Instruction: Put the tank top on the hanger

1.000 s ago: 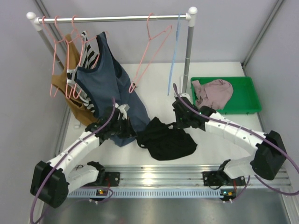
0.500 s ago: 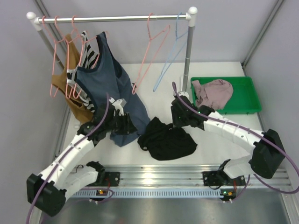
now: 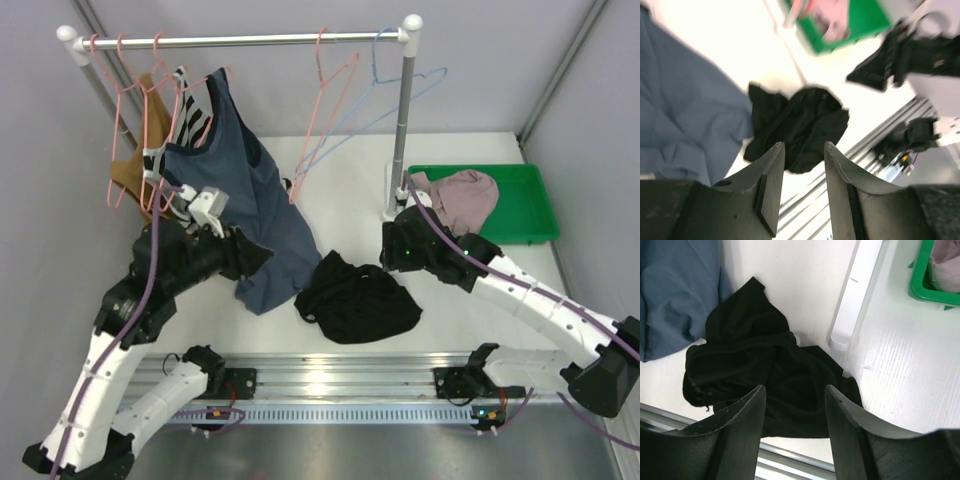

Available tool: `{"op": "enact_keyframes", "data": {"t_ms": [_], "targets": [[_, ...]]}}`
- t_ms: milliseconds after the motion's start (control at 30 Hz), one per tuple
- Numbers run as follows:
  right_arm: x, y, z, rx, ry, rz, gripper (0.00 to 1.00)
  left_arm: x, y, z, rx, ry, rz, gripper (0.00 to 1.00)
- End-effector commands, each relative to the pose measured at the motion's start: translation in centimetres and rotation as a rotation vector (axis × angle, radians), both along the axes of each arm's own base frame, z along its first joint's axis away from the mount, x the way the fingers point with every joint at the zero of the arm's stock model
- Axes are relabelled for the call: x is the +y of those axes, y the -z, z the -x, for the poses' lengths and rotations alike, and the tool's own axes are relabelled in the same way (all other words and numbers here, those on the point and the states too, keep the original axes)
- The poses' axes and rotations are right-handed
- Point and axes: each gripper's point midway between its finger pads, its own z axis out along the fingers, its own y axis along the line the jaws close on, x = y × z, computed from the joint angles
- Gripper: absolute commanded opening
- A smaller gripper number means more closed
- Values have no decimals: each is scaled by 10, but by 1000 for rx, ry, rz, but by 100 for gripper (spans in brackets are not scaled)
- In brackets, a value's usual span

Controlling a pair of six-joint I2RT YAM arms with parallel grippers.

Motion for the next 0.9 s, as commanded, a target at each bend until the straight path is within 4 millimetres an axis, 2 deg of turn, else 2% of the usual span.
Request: {"op": "enact_keyframes", "data": {"t_ms": [0,67,100,133,167,200,233,267,367,500,633,700,867], "targets": [[-11,-25,0,-44,33,-22,51,6,-79,4,-228,-17,96,43],[-13,-27,2,-48,31,-22,52,6,-122,-4,-349,-43,165,44],[-13,-28,2,-51,29,-26,52,10,-133,-12,-373,-90,179,46],[-13,-28,2,-51,29,-29,52,6,-137,-31,-374,-117,172,46],[-12,-28,4,-48,19,-33,52,9,-157,-38,-404,-147,178,46],[-12,-28,4,-45,17,-37,52,11,-163,-53,-411,-189,165,46],[-12,-27,5,-44,13,-37,52,3,-157,-76,-384,-205,138,46],[-11,-26,7,-38,8,-44,51,3,-177,-84,-426,-221,157,46],[-14,-24,12,-42,9,-57,52,-9,-192,-123,-473,-243,137,47],[-21,-22,18,-45,17,-62,52,-37,-193,-170,-478,-210,132,47],[-28,-22,22,-47,28,-59,52,-50,-205,-186,-509,-189,169,48],[-31,-23,24,-52,31,-61,52,-55,-202,-192,-501,-179,169,48],[-37,-23,28,-56,41,-55,52,-56,-206,-192,-518,-183,174,48]]}}
